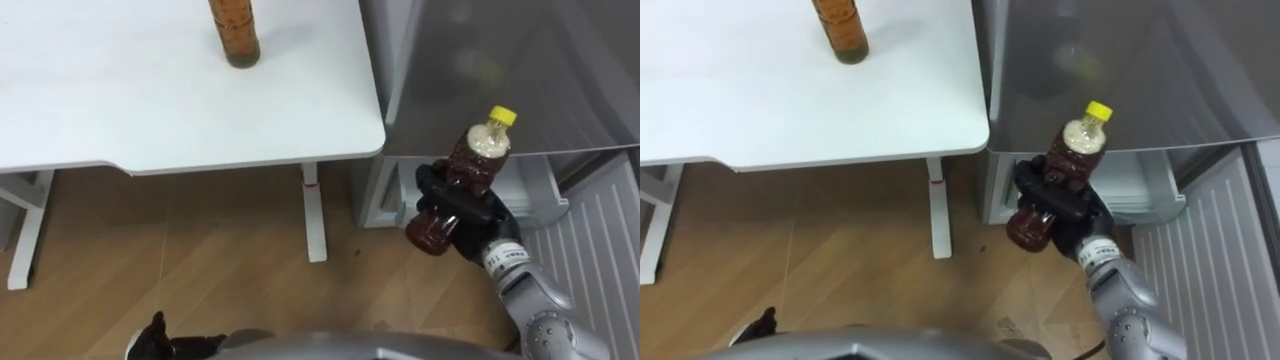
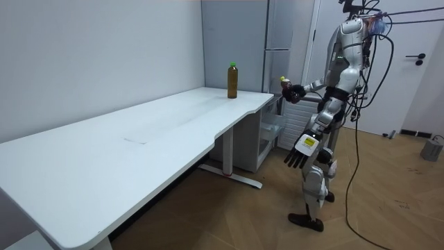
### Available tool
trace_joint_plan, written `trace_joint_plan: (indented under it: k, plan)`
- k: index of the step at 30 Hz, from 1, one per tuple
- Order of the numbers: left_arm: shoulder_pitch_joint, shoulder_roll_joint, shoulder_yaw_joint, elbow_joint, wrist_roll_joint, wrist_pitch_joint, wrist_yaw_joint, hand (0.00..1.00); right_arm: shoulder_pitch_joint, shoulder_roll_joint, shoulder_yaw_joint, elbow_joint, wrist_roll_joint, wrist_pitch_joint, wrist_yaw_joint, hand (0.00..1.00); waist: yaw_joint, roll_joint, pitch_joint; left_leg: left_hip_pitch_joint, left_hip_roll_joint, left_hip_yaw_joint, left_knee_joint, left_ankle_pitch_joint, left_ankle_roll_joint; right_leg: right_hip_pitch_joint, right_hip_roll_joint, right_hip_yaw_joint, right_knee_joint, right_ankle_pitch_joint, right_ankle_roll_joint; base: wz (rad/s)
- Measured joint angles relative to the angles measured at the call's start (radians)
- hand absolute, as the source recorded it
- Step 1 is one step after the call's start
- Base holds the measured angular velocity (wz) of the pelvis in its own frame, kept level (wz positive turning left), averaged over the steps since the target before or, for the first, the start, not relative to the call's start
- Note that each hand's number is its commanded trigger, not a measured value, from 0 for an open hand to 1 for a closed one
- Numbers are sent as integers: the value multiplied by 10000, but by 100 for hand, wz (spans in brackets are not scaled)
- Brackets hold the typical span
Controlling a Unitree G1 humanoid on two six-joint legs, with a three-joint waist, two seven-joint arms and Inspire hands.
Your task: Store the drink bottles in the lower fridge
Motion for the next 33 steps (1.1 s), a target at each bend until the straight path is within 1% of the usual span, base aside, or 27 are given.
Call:
trace_joint_plan:
  k: [5, 12, 14, 18, 19, 22, 25, 27, 28, 29, 30, 31, 32, 33]
  plan:
    - [87, -21, 66, -33, 345, 0, 14, 0, 0, 94, -31, 0, 374, -28, -565, 100, -138, 0, -1, 7, 2, 21, -7, 0, 0, 21, 0, -7, -35, -2, 3, 0]
    - [171, -32, 107, -37, 493, 0, 52, 0, -1, 88, -39, 20, 1154, -101, -1200, 100, -152, 4, 0, -21, 2, 4, -2, 0, 0, 30, 1, -24, -59, -5, 8, 0]
    - [260, -32, 149, -44, 632, 1, 60, 0, -20, 94, -39, 229, 1503, -252, -1262, 100, -166, 0, 0, -40, 2, -4, 16, 0, 0, 32, 0, -27, -61, -5, 7, 0]
    - [322, -30, 170, 3, 630, 9, 59, 0, -265, 94, -45, 909, 2473, -304, -1443, 100, -144, -16, 11, -51, 2, -13, 22, 0, 0, 26, 0, -48, -60, -5, 7, 0]
    - [309, -28, 180, 74, 627, 11, 60, 0, -489, 76, -47, 1261, 2863, -309, -1560, 100, -113, -51, 35, -78, 2, -12, 50, 0, 0, 9, 0, -45, -51, -5, 7, 0]
    - [312, -27, 177, 120, 622, 41, 61, 0, -1091, -13, -108, 1997, 4149, -352, -2036, 100, -116, -53, 40, -243, 5, -11, 103, 2, 4, -111, -5, -30, 64, -5, 7, 0]
    - [294, -8, 169, 114, 621, 266, 63, 0, -1678, -129, -181, 2657, 5142, -414, -2262, 100, -176, -66, 47, -513, 2, -116, 212, 9, 15, -244, -13, -108, 113, -7, 5, 9]
    - [255, 14, 171, 96, 632, 353, 63, 0, -2161, -165, -374, 3248, 5589, -418, -2360, 100, -202, -81, 57, -686, 2, -202, 306, 21, 29, -318, -13, -189, 116, -6, 4, 18]
    - [206, 28, 173, 83, 640, 448, 61, 0, -2499, -187, -580, 3599, 5843, -421, -2475, 100, -209, -63, 48, -861, -4, -302, 461, 19, 31, -470, -14, -275, 134, -2, -2, 24]
    - [161, 51, 170, 78, 635, 506, 61, 0, -2827, -269, -742, 3921, 6168, -431, -2570, 100, -209, -44, 43, -1078, -4, -415, 559, 23, 36, -605, -13, -357, 162, 4, -12, 26]
    - [142, 61, 164, 75, 624, 530, 59, 0, -2967, -323, -810, 4055, 6362, -441, -2604, 100, -209, -47, 46, -1205, -4, -461, 596, 33, 52, -656, -13, -401, 198, 5, -14, 25]
    - [69, 97, 159, 81, 630, 625, 58, 0, -3266, -432, -923, 4313, 6621, -460, -2660, 100, -231, -37, 44, -1433, -5, -575, 726, 40, 58, -850, -14, -480, 304, -6, -35, 27]
    - [-72, 139, 163, 89, 627, 771, 59, 0, -3525, -501, -1106, 4523, 6770, -457, -2756, 100, -257, -56, 58, -1671, -8, -678, 804, 71, 74, -998, -12, -562, 338, -13, -48, 23]
    - [-138, 152, 163, 89, 627, 833, 60, 0, -3738, -532, -1193, 4731, 6829, -449, -2782, 100, -234, -64, 65, -1774, -7, -692, 829, 83, 77, -1097, -13, -559, 422, -19, -60, 13]
